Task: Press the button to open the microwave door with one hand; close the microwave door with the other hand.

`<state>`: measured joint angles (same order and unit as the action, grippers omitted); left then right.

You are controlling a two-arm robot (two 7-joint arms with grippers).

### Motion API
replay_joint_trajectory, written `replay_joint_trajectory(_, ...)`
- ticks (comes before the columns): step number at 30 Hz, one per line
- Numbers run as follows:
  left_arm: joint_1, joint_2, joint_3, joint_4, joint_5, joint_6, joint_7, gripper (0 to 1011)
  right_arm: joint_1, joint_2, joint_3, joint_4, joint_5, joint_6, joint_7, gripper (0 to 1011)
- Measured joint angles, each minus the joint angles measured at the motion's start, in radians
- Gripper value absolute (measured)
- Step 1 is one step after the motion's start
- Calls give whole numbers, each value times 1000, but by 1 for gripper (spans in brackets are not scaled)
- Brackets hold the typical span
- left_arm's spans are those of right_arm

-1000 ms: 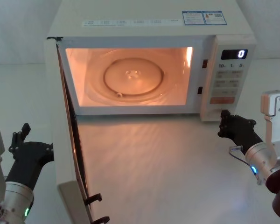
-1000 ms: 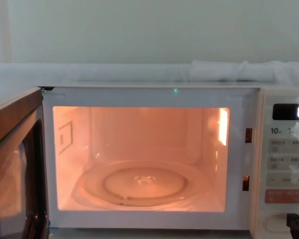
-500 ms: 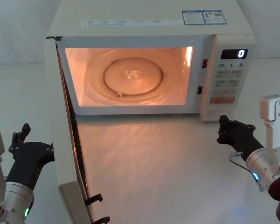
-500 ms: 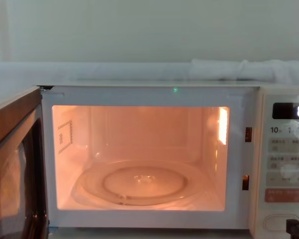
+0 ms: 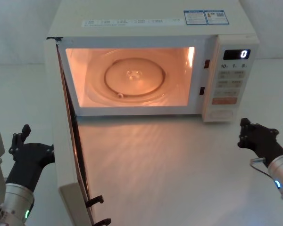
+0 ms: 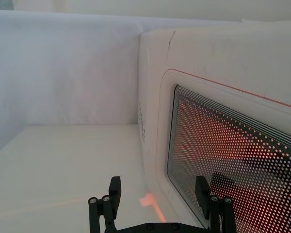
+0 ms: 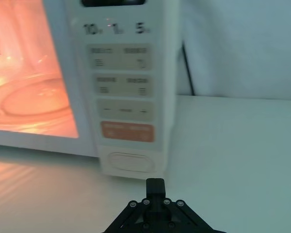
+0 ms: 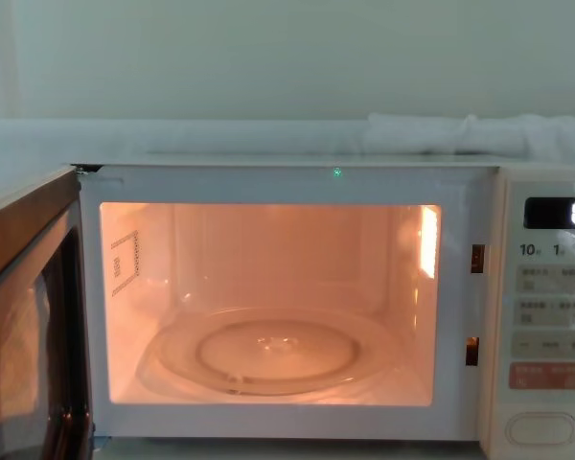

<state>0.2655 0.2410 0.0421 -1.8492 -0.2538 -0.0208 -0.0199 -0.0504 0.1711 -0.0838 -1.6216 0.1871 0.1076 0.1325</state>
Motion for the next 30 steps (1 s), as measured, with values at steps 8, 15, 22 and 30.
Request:
replay_joint_trajectory(8,0,0,0,0,0,0,0,1001,-25,12,46,-33,0,-7,-19,0)
replay_joint_trajectory(15,0,0,0,0,0,0,0,1001,-27,24,79,-50,-3,-21,-19,0)
replay_joint_trajectory(22,0,0,0,0,0,0,0,1001,-9,25,84,-43,-3,-38,1,0)
replay_joint_trajectory(30,0,0,0,0,0,0,0,1001,11,14,70,-29,0,-48,9,0)
